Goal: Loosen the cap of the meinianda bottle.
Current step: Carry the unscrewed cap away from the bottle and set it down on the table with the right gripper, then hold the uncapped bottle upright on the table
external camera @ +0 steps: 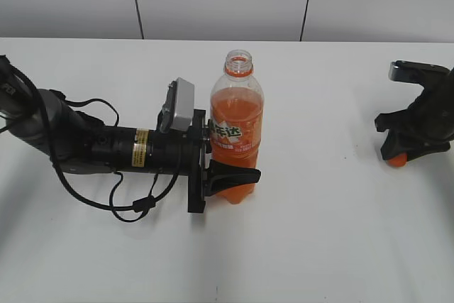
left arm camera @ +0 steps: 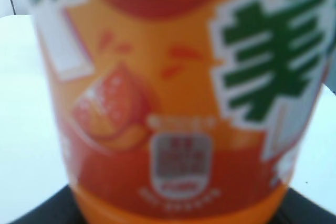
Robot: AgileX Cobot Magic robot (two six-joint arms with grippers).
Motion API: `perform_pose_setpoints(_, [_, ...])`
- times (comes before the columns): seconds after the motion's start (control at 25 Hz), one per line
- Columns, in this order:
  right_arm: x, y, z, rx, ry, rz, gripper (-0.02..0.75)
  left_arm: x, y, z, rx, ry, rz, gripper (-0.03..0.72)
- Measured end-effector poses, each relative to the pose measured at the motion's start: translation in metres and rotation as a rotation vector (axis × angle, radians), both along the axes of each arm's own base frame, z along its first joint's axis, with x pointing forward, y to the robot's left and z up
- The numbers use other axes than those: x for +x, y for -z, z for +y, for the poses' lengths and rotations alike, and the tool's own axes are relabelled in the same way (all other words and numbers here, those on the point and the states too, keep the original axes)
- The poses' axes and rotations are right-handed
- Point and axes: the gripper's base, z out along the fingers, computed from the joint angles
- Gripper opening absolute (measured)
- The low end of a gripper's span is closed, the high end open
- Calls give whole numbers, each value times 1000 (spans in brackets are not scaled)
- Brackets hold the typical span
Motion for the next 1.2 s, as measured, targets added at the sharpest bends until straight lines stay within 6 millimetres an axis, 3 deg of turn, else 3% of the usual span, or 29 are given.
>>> perform_pose_setpoints(0.08, [0, 0, 0, 0, 0, -1, 307, 0, 0, 0, 0, 0, 0, 391])
perform_pose_setpoints(0.28, [0, 0, 0, 0, 0, -1, 544, 0, 0, 0, 0, 0, 0, 391])
perform_pose_setpoints(0.36, [0, 0, 0, -1, -1, -1, 583, 0, 0, 0, 0, 0, 0, 391])
perform_pose_setpoints(1.2, [0, 0, -1, -10, -10, 0, 591, 0, 0, 0, -3, -1, 1, 405])
